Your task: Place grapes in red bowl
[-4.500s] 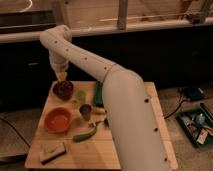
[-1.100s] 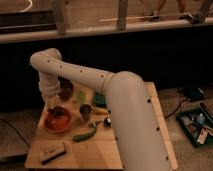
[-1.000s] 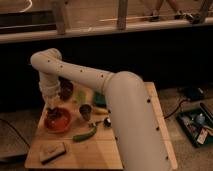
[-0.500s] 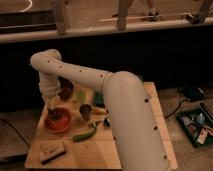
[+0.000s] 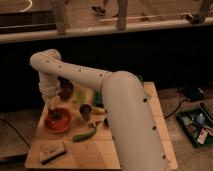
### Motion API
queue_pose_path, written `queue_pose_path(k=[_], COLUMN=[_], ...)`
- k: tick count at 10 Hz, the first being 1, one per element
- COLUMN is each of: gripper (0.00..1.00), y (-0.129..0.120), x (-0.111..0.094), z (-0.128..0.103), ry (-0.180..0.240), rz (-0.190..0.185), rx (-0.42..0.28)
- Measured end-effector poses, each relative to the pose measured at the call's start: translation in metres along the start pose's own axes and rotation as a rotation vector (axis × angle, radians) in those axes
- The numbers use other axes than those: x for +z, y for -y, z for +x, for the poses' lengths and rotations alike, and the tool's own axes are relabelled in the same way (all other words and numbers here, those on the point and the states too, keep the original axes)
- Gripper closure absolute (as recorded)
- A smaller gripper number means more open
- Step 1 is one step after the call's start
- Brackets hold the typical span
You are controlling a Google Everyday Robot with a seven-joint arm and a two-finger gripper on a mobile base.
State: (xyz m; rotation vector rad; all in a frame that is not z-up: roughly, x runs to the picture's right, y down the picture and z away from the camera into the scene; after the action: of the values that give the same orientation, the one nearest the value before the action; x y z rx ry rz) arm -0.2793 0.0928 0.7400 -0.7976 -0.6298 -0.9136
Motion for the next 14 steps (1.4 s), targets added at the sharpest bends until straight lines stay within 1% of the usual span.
queue_pose_path(k=[1,4,7,14], gripper=[0.80,0.46,0.21,0.20], y=[0.0008,0.0008,0.0020,0.0020], x=[0.0004,-0.0005,0.0007,0.0004], z=[-0.0006,0.0009,-0.0013,-0.0022], ry=[-0.002,-0.014,-0.018,-0.009], rz=[-0.002,-0.004,0.001,0.006], rx=[0.000,0.009,0.012,0.019])
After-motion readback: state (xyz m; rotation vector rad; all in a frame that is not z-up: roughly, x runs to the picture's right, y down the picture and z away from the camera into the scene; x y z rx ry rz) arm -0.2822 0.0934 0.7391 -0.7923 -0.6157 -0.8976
